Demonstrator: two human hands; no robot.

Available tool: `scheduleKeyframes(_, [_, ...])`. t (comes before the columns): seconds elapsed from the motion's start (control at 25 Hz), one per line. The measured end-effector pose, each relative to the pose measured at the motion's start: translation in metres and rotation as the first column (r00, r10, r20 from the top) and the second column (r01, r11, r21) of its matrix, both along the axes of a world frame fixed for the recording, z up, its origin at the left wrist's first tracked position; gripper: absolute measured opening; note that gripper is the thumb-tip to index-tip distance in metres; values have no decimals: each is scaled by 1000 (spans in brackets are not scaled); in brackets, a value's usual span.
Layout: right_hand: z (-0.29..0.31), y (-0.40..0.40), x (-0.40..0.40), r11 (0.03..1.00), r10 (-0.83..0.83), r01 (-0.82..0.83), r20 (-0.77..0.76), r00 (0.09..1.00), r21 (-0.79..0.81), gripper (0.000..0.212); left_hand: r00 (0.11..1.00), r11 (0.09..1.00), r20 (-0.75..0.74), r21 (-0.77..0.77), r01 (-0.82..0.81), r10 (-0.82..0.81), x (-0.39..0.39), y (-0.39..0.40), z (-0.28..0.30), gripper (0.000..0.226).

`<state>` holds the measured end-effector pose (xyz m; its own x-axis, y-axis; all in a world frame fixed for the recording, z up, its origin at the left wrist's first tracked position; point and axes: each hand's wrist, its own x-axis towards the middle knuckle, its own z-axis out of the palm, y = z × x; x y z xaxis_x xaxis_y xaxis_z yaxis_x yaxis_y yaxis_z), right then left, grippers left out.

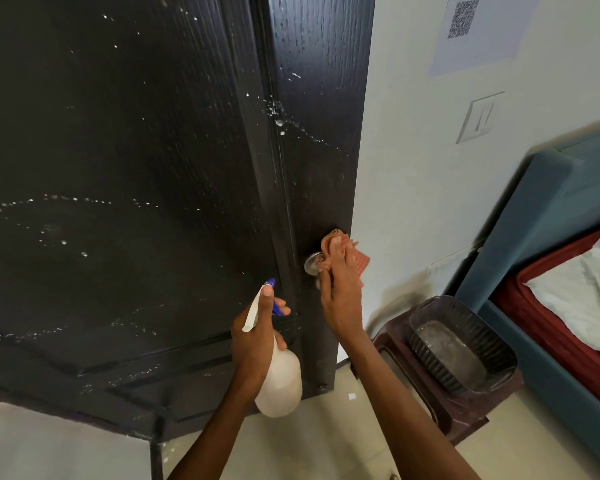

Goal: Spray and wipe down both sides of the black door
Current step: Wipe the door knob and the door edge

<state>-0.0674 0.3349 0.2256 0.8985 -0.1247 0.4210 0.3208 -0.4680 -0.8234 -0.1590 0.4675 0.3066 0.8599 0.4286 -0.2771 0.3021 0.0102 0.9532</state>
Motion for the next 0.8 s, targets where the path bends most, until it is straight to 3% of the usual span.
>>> scheduleKeyframes(0.16, [5, -9, 0, 966, -64, 119, -235, 970, 230, 52, 1000, 1000, 4, 0, -10, 10, -2, -3, 3, 41])
scheduleKeyframes(0.28, [12, -3, 6, 946, -89, 161, -251, 964, 280, 55, 1000, 1000, -14, -13, 1, -1, -3, -4, 5, 45])
scheduleKeyframes(0.44, [20, 14, 15, 994, -70, 72, -20, 997, 84, 53, 1000, 1000, -13, -6, -15, 15, 2, 1, 3, 54])
scheduleKeyframes(0.64, [19, 37, 13, 974, -13, 40, 120, 993, -224, 58, 997, 998, 25, 0, -69, 69, -2, 11, -1, 56])
scheduleKeyframes(0.8, [4, 62, 11, 933, 75, 21, 252, 965, -358, 70, 988, 989, 42, 6, -148, 148, -11, 20, 3, 39])
